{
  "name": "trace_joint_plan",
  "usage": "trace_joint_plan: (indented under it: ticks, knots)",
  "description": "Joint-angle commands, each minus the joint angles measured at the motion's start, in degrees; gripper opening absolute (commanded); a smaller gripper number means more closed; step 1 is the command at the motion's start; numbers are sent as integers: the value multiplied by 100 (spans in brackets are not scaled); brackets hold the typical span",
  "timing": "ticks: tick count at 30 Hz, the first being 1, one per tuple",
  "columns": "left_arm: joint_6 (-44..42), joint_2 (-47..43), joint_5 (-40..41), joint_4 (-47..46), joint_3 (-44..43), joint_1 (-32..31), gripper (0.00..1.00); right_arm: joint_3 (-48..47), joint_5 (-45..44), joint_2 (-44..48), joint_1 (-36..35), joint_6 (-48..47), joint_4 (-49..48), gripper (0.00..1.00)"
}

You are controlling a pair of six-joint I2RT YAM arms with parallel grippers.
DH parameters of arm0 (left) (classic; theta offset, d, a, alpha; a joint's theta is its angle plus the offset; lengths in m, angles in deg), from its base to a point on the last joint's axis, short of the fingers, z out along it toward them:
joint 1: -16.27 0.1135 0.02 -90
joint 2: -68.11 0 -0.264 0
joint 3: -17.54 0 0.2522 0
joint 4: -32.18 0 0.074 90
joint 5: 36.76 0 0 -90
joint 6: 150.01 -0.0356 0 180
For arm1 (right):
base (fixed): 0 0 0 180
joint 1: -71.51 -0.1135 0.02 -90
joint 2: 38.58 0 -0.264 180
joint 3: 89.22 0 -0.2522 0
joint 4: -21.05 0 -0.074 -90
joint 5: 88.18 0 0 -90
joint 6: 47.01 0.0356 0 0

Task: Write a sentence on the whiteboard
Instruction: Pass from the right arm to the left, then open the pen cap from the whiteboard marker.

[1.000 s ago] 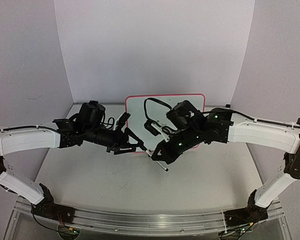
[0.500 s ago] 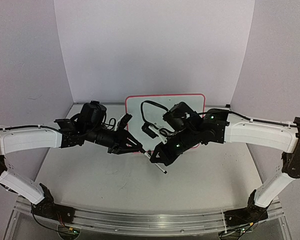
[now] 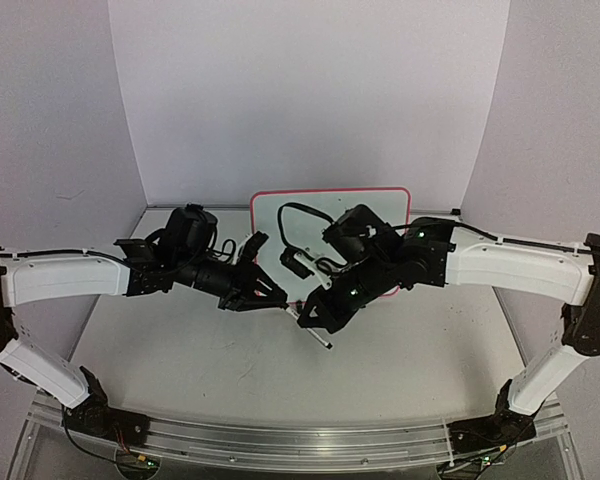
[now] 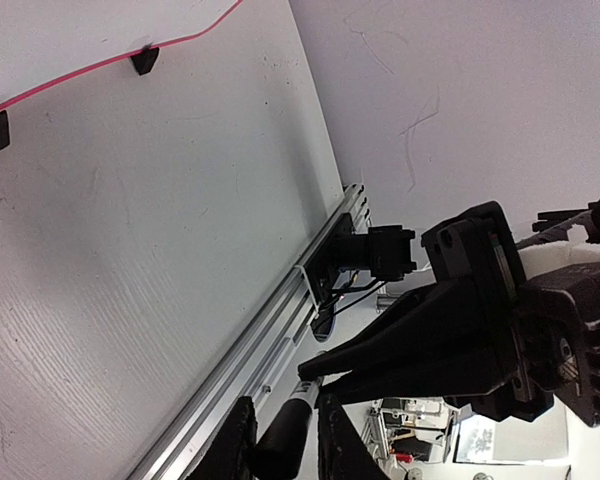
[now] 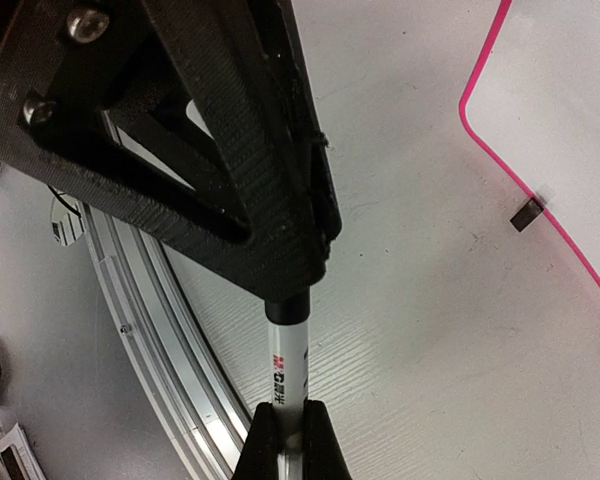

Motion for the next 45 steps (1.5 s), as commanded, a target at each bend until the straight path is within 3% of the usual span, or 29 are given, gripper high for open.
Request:
trace_joint_plan:
  ticks: [1,5,7,12,15,19,24,30,36,45]
  knots:
    - [54,94,-141,-249,-302,-9,15,-242,69,-36,-67,-95,3,0]
    - [30,98,-184,-213,-314,-9,1,-237,-32,-8,-70,-77,-1,0]
    - [89,25,-110,-293,-251,-9,0,-215,-152,32,-67,4,-36,3]
    - [223,-324,514,-631,-4,8,0,89,-584,256,-55,581,-575,71]
    - [384,-688,975,-1166,332,62,0,431,-854,473,-20,1151,-1217,88]
    - [448,-1260,1594,-1783,796,198,0,1248,-944,932,186,2059,-2569,98]
    - [479,-1749,2179,-2901,1240,281,0,2497,-393,1248,406,3355,-5369,98]
    - [627,-1963,2292,-4203,1730,281,0,2729,228,847,407,4163,-7497,98]
    - [664,-1936,2108,-4414,1844,280,0,2339,835,375,405,4406,-8250,93]
    - [649,-1945,1940,-4384,1843,281,0,1945,1371,158,402,4470,-8369,75]
